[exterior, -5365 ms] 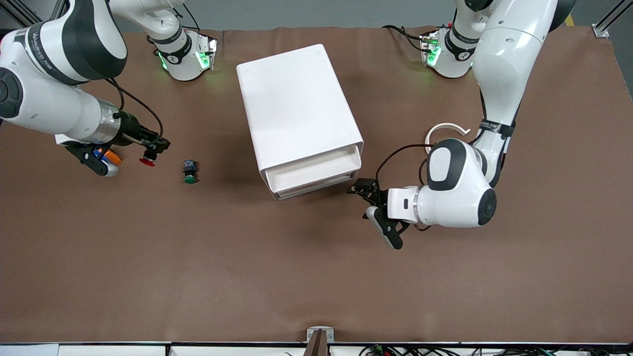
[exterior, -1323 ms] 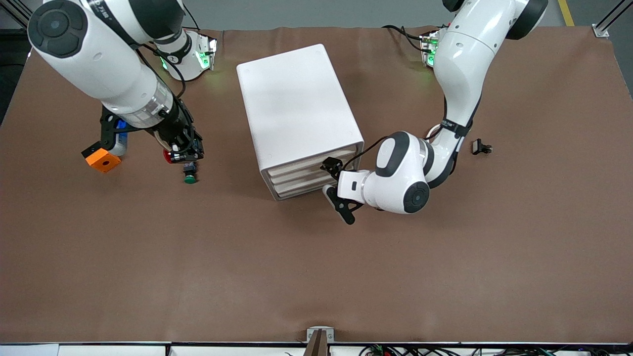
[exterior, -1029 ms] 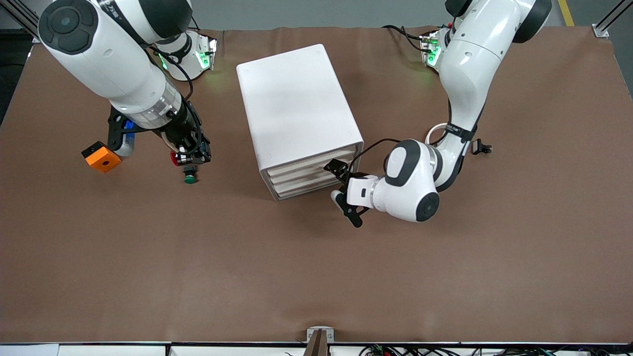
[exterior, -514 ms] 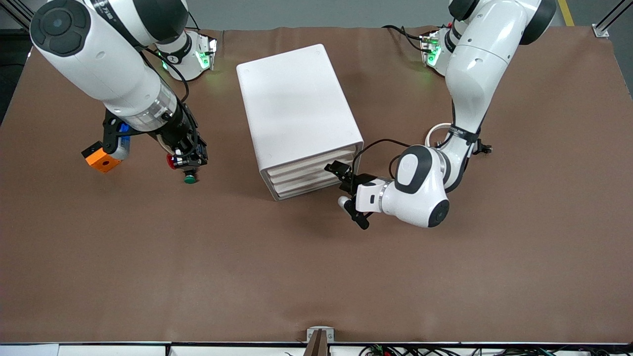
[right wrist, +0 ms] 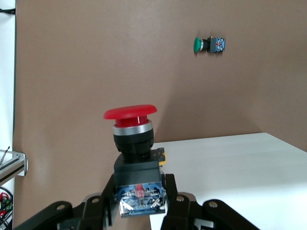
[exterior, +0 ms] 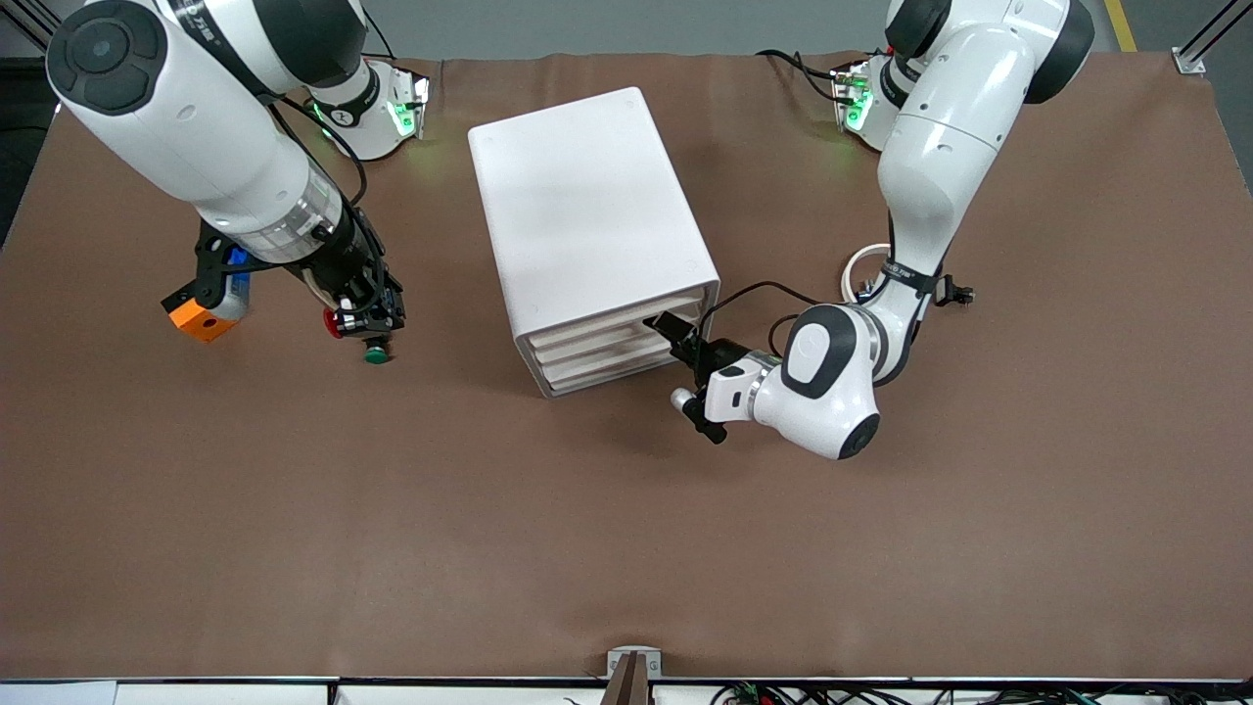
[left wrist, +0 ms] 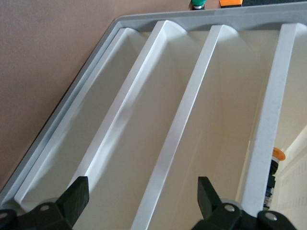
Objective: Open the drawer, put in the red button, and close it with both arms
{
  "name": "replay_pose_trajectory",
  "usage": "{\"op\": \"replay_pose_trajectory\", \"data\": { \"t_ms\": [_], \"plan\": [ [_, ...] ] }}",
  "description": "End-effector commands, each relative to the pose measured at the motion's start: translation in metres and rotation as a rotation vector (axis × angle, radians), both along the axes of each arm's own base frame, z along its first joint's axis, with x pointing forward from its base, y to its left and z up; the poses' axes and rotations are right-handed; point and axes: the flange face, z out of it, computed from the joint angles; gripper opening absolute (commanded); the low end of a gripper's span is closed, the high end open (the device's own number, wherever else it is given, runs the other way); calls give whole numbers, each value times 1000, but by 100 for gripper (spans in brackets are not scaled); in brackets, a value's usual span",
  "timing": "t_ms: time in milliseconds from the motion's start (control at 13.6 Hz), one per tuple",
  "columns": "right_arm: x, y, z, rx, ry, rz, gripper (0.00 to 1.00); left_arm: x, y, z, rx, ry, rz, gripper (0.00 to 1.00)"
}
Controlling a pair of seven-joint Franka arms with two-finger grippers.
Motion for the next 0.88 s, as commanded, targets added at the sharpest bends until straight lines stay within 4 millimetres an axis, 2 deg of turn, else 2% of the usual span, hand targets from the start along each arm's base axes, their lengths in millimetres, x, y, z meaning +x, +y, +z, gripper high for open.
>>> {"op": "replay_pose_trajectory", "data": {
  "t_ms": [0, 220, 294, 367, 441, 514, 588, 735, 808],
  "plan": [
    [2, 3, 5, -3, -3, 15, 0, -5, -4, 0, -18, 29, -21, 100],
    [1, 5, 5, -3, -2, 15, 0, -6, -5, -1, -20, 28, -24, 100],
    [2, 3, 5, -4, -1, 13, 0, -6, -5, -1, -20, 26, -26, 93],
    [2, 2, 4, -4, 0, 12, 0, -7, -6, -1, -19, 26, -28, 79],
    [2, 3, 4, -4, 0, 13, 0, -7, -7, -2, -19, 26, -30, 59],
    [2, 4, 4, -4, 0, 15, 0, -7, -7, -3, -19, 27, -30, 42],
    [1, 5, 4, -2, 1, 16, 0, -7, -5, -4, -20, 27, -29, 29],
    [1, 4, 4, -4, 4, 15, 0, -6, -5, -3, -28, 19, -33, 11],
    [2, 1, 4, -5, 10, 11, 0, -6, -4, -2, -28, 16, -33, 7]
  ]
}}
